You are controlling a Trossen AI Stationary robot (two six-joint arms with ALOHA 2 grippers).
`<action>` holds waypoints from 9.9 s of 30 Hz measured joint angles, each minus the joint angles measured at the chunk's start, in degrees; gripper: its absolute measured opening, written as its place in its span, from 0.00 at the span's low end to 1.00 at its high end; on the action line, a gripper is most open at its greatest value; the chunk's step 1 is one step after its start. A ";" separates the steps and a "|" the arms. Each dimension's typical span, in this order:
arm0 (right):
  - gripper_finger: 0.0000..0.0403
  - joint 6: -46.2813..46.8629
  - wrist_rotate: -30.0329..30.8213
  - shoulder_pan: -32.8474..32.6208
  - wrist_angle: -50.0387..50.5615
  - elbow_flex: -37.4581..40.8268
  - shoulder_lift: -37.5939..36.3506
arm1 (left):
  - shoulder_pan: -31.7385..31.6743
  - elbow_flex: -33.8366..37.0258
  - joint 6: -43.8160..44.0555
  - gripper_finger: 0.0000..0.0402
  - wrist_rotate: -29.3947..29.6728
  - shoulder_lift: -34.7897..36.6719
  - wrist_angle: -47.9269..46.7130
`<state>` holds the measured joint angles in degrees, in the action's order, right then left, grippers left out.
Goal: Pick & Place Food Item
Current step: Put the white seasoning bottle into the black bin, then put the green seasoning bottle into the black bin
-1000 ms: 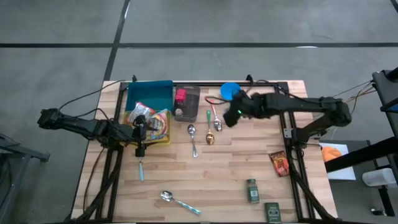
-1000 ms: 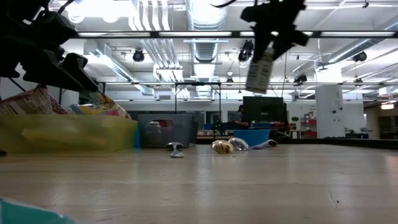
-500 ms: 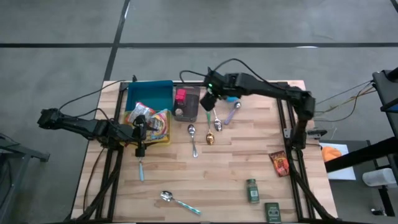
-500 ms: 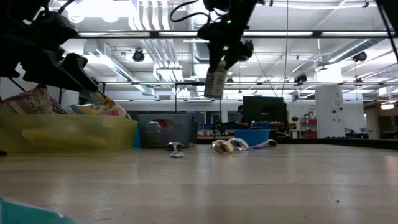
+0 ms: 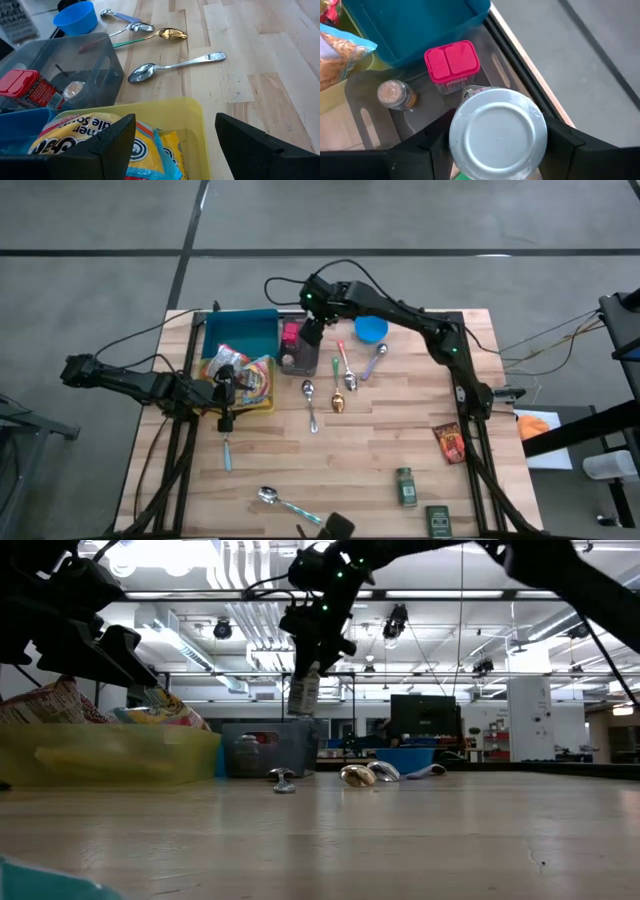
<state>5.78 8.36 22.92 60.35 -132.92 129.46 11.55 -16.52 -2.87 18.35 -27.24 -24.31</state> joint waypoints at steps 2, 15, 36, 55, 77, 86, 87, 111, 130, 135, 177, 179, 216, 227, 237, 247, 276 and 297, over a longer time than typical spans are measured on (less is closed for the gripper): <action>0.52 -0.40 -2.08 0.58 0.94 -2.19 2.13 | 0.01 -0.02 0.00 0.68 0.02 0.00 0.03; 0.52 -1.42 -5.40 2.14 -2.36 2.63 3.15 | 0.02 -0.02 -0.13 0.68 0.00 -0.02 0.00; 0.52 -0.04 -7.20 3.00 -14.11 14.18 3.79 | 0.02 -0.02 0.04 0.68 0.02 0.00 0.00; 0.72 -0.37 -7.28 3.01 -15.18 14.53 3.74 | 0.01 -0.02 0.02 0.68 0.01 -0.01 0.01; 0.74 0.26 -5.84 -1.42 -6.76 11.30 -6.30 | 0.02 -0.02 -0.11 0.68 0.02 0.00 0.00; 0.74 4.30 2.13 -9.02 2.77 11.32 -14.44 | 0.01 -0.02 -0.09 0.68 0.02 0.00 0.00; 0.74 5.37 2.68 -9.81 4.15 11.34 -15.36 | 0.02 -0.02 -0.07 0.68 0.02 0.00 0.01; 0.74 52.11 17.14 -35.94 28.64 19.31 -22.86 | 0.01 -0.02 0.02 0.68 0.02 0.00 0.01; 0.74 106.83 5.86 -57.20 23.16 37.61 -23.45 | 0.00 -0.02 -0.13 0.68 0.02 0.00 0.02; 0.74 113.20 3.76 -60.40 15.84 42.86 -23.47 | 0.01 -0.02 -0.11 0.68 0.02 0.00 0.00; 0.74 120.25 -5.77 -62.71 -11.44 69.48 -23.49 | 0.01 -0.02 -0.01 0.68 0.02 0.00 0.02; 0.73 120.26 -5.77 -62.71 -11.46 69.50 -23.49 | 0.01 -0.02 -0.03 0.68 0.02 0.00 0.00; 0.53 120.06 -4.47 -62.67 -11.16 68.91 -23.63 | 0.02 -0.02 0.04 0.68 0.02 0.00 0.00; 0.53 119.90 10.21 -62.80 -7.14 68.45 -26.13 | 0.01 -0.02 0.02 0.68 0.02 0.00 0.02; 0.53 119.12 22.48 -62.80 -5.53 68.52 -26.13 | 0.01 -0.02 -0.01 0.68 0.02 0.00 0.01; 0.53 117.45 33.31 -63.17 -4.67 68.52 -25.03 | 0.01 -0.02 -0.13 0.68 0.02 0.00 0.01; 0.53 119.36 59.88 -65.84 -2.25 68.52 -16.34 | 0.01 -0.02 0.04 0.68 0.02 0.00 0.00; 0.53 105.36 81.28 -61.69 -2.55 68.54 -16.30 | 0.00 -0.02 -0.03 0.68 0.02 0.00 0.00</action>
<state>111.14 89.64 -38.77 57.81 -64.38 113.16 11.55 -16.53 -2.90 18.37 -27.24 -24.32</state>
